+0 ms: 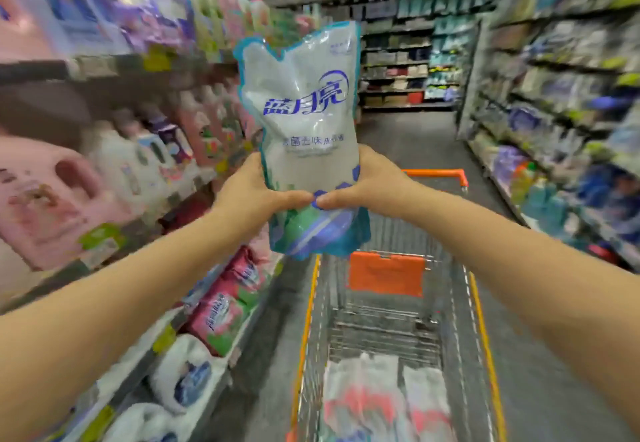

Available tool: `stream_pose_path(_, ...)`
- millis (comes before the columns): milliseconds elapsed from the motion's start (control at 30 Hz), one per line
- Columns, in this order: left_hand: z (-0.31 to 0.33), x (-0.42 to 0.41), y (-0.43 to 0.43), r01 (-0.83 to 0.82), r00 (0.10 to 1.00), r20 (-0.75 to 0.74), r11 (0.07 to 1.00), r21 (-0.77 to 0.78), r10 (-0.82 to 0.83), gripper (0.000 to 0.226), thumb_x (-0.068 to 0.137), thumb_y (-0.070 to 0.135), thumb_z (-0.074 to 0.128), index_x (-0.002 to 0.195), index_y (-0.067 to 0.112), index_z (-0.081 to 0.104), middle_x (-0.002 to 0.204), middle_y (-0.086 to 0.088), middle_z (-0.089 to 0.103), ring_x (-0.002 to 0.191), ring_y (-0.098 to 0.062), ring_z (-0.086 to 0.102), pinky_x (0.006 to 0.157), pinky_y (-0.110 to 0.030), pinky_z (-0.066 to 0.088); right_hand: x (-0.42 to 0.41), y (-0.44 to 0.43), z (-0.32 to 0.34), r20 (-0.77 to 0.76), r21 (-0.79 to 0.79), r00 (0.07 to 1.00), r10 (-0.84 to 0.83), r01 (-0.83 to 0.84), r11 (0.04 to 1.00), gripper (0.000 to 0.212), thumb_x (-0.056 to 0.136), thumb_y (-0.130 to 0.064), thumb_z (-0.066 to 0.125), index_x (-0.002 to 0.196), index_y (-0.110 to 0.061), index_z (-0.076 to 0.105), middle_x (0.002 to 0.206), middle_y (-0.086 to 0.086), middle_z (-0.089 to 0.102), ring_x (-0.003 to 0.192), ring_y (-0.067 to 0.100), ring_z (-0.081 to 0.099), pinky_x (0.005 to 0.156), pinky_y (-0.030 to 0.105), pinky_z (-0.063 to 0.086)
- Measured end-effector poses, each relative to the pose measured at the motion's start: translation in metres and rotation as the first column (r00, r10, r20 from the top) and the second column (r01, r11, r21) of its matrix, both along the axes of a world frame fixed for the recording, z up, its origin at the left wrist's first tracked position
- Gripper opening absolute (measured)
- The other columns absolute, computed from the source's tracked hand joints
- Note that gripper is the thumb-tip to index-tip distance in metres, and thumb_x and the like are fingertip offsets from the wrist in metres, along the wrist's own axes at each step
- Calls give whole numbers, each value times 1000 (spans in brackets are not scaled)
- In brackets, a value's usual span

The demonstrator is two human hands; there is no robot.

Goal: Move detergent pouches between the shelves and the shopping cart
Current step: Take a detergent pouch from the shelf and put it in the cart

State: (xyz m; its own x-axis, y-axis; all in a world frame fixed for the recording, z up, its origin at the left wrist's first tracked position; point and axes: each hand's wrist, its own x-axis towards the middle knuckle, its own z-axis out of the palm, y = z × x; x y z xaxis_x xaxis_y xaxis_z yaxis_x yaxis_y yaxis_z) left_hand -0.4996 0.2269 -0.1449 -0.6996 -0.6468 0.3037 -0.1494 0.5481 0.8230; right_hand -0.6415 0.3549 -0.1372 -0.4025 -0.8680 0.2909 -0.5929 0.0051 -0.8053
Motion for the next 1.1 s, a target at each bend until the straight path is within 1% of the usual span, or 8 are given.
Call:
stream_pose_path(67,-42,-48,16,100,993,52,992,79,-104,46,60,24,86,86,25,48,83,8,61,75,-7,58,62,-24,46,-32,28,-36,21,102,996,-86,84,991,41,67,-14,84,103,-11,64,96,4,72,79,3,61,75,28,51)
stream_pose_path(200,-130,-121,40,220,947,185,951,219,-262,91,31,53,79,111,19,53,108,-3,66,98,-21,64,78,-38,54,-79,67,-121,100,280,940,-327,288,916,47,60,-21,87,101,-14,64,88,1,68,72,5,57,72,26,48)
stream_pose_path(333,-208,-168,56,276,875,294,895,350,-385,96,34,51,81,120,17,51,111,-1,66,100,-19,63,86,-39,52,-112,84,-201,154,478,827,-541,416,773,65,43,-37,87,96,-7,64,72,0,64,63,11,55,65,30,47)
stream_pose_path(500,-311,-198,75,201,769,414,800,566,-486,99,25,53,77,115,21,50,110,-2,66,99,-24,64,80,-39,53,-128,95,-310,235,629,644,-728,471,619,94,26,-43,78,110,-4,61,100,8,69,85,15,63,69,26,52)
stream_pose_path(667,-391,-202,97,35,734,479,731,681,-482,82,58,26,86,127,19,41,115,-1,59,98,-17,57,87,-30,46,-124,99,-404,341,767,414,-844,396,504,64,54,-11,85,111,1,58,100,12,67,83,17,57,67,26,50)
stream_pose_path(800,-461,-205,105,-108,694,559,702,704,-454,91,49,42,81,129,19,45,118,-9,63,104,-24,61,94,-37,48,-122,88,-477,365,823,256,-895,360,438,51,70,2,75,104,-14,41,75,-2,49,78,19,52,75,27,50)
stream_pose_path(967,-531,-205,109,-158,488,731,775,611,-477,90,59,46,64,140,22,34,122,-11,61,105,-32,61,84,-38,51,-116,83,-551,272,908,236,-933,257,330,46,71,-11,76,110,-14,50,95,2,61,93,16,59,83,25,45)
stream_pose_path(1100,-540,-198,118,-80,423,768,825,560,-480,67,89,24,60,145,13,25,136,-12,50,119,-28,52,91,-29,40,-107,83,-561,162,947,220,-962,239,215,49,78,-16,69,119,-9,42,109,1,58,103,17,55,82,23,38)
